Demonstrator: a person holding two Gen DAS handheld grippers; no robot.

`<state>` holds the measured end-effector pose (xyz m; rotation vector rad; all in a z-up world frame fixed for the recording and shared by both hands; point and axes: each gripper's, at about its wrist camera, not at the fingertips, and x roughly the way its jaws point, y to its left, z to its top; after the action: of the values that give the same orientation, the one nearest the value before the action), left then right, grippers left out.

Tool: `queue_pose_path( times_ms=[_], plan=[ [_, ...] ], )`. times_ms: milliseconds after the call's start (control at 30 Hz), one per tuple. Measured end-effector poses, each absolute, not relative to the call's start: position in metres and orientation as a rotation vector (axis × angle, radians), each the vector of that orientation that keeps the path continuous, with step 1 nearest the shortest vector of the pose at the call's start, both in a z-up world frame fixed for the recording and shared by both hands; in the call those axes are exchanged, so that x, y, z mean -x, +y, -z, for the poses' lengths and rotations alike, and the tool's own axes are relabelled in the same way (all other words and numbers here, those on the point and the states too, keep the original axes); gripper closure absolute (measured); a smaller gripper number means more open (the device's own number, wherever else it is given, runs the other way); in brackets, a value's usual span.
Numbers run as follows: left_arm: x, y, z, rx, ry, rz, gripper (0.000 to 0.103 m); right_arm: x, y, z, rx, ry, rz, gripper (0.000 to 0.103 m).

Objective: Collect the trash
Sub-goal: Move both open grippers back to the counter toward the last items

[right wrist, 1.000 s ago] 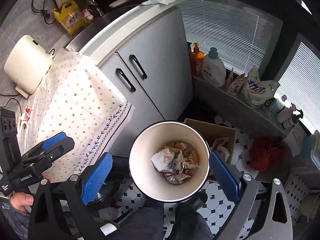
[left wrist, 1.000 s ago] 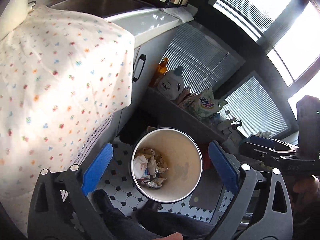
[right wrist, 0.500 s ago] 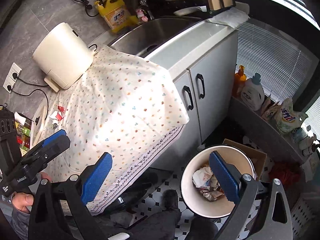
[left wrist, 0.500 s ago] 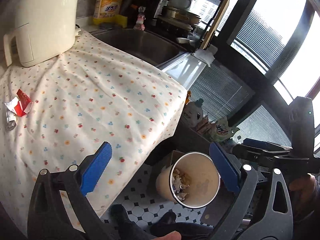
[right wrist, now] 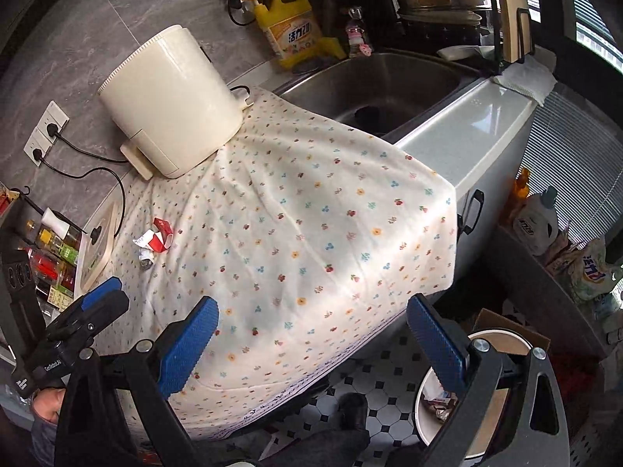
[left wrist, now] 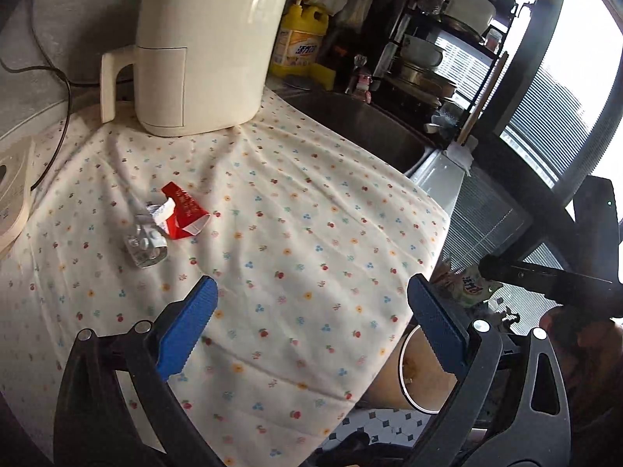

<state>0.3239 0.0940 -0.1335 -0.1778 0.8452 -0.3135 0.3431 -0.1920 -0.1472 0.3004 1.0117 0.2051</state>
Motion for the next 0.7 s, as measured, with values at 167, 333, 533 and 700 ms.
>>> queue_pose_path(
  times_ms=[167, 333, 533, 700],
  plan=[
    [-0.328, 0.138, 0.141, 0.177, 0.829, 0.242, 0.007, -0.357, -0.145, 0.151, -0.287, 0.995, -0.250, 0.008],
    [-0.335, 0.165, 0.150, 0.166, 0.835, 0.227, 0.017, -0.368, -0.106, 0.159, -0.285, 0.996, -0.289, 0.012],
    [-0.353, 0.187, 0.158, 0.190, 0.837, 0.217, 0.027, -0.383, -0.073, 0.159, -0.252, 0.995, -0.311, 0.016],
    [-0.379, 0.194, 0.172, 0.200, 0.867, 0.229, 0.030, -0.394, -0.060, 0.159, -0.229, 1.001, -0.306, 0.017]
  ],
)
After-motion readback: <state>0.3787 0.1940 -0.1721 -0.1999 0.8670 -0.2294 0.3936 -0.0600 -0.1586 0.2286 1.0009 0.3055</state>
